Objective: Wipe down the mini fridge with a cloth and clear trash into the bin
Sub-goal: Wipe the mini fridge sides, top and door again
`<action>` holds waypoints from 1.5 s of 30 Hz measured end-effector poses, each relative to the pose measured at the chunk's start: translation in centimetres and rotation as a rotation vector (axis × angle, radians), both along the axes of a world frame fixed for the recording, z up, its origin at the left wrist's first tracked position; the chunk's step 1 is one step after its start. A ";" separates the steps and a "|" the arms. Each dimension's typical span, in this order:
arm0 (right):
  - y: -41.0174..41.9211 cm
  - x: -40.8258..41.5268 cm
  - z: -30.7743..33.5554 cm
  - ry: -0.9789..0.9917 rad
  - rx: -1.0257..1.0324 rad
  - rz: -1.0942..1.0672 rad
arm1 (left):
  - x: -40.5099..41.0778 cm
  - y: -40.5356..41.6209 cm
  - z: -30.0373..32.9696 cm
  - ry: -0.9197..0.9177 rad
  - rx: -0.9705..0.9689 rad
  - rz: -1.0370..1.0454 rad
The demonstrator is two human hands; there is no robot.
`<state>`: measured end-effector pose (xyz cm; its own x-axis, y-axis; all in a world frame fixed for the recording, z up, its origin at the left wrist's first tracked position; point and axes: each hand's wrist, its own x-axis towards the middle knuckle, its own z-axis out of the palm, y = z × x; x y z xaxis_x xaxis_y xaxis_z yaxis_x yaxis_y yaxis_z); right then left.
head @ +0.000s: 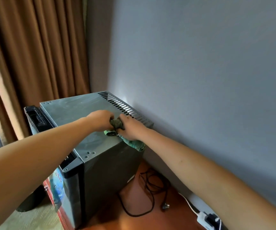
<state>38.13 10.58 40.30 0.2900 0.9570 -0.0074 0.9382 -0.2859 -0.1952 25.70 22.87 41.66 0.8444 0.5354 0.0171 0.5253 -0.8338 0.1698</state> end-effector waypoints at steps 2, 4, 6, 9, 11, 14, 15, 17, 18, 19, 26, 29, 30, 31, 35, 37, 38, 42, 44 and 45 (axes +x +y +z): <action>-0.5 -1.1 0.1 -0.008 -0.011 -0.011 | -0.9 -0.1 0.0 0.001 -0.012 -0.018; -1.0 -2.0 0.2 -0.025 -0.026 -0.015 | -1.5 0.0 0.0 0.016 -0.024 -0.042; -1.4 -2.9 0.4 -0.046 -0.040 -0.014 | -1.9 0.2 0.2 0.048 -0.025 -0.074; -1.7 -4.0 0.7 -0.045 -0.065 0.006 | -2.3 0.9 0.6 0.108 -0.053 -0.109; -1.7 -4.6 0.7 -0.053 -0.080 0.029 | -2.5 1.5 0.7 0.133 -0.074 -0.124; -1.2 -4.8 0.3 -0.079 -0.084 0.025 | -2.4 2.1 0.4 0.135 -0.085 -0.141; -0.9 -4.7 0.1 -0.090 -0.086 0.017 | -2.3 2.3 0.3 0.134 -0.088 -0.144; -0.1 -4.3 -0.2 -0.113 -0.085 0.000 | -2.1 2.8 0.2 0.132 -0.103 -0.144; 0.5 -4.1 -0.3 -0.122 -0.080 -0.006 | -1.9 3.1 0.2 0.127 -0.111 -0.137; 1.0 -3.8 -0.4 -0.128 -0.077 -0.009 | -1.8 3.4 0.1 0.116 -0.114 -0.126; 6.3 -1.3 -0.1 -0.083 -0.061 -0.043 | -0.2 6.1 0.1 0.043 -0.062 -0.021; 7.8 -1.1 -0.1 -0.096 -0.037 -0.081 | 0.4 6.5 0.3 0.037 -0.024 0.023; 8.0 -1.1 -0.2 -0.107 -0.034 -0.091 | 0.5 6.4 0.4 0.034 -0.013 0.032; 8.0 -1.2 -0.2 -0.116 -0.028 -0.099 | 0.4 6.3 0.4 0.034 -0.005 0.039; 7.1 -1.8 -0.4 -0.131 -0.023 -0.079 | -0.8 5.4 0.5 0.042 0.024 0.058; 6.2 -2.6 -0.4 -0.132 -0.048 -0.036 | -2.1 4.8 0.5 0.063 0.036 0.045; 5.7 -3.1 -0.4 -0.139 -0.054 -0.009 | -3.0 4.5 0.5 0.068 0.042 0.034; 2.7 -5.9 -0.9 -0.157 -0.012 0.107 | -7.4 2.8 0.4 0.054 0.031 -0.015; 1.1 -7.7 -0.9 -0.160 0.027 0.167 | -9.6 1.8 0.3 0.048 0.010 -0.026; 0.3 -8.7 -1.0 -0.167 0.047 0.195 | -10.6 1.4 0.2 0.048 0.001 -0.031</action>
<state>29.43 10.92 39.31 0.0935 0.9931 0.0708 0.9950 -0.0907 -0.0421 15.10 24.22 41.91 0.8602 0.5094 -0.0238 0.5072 -0.8497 0.1442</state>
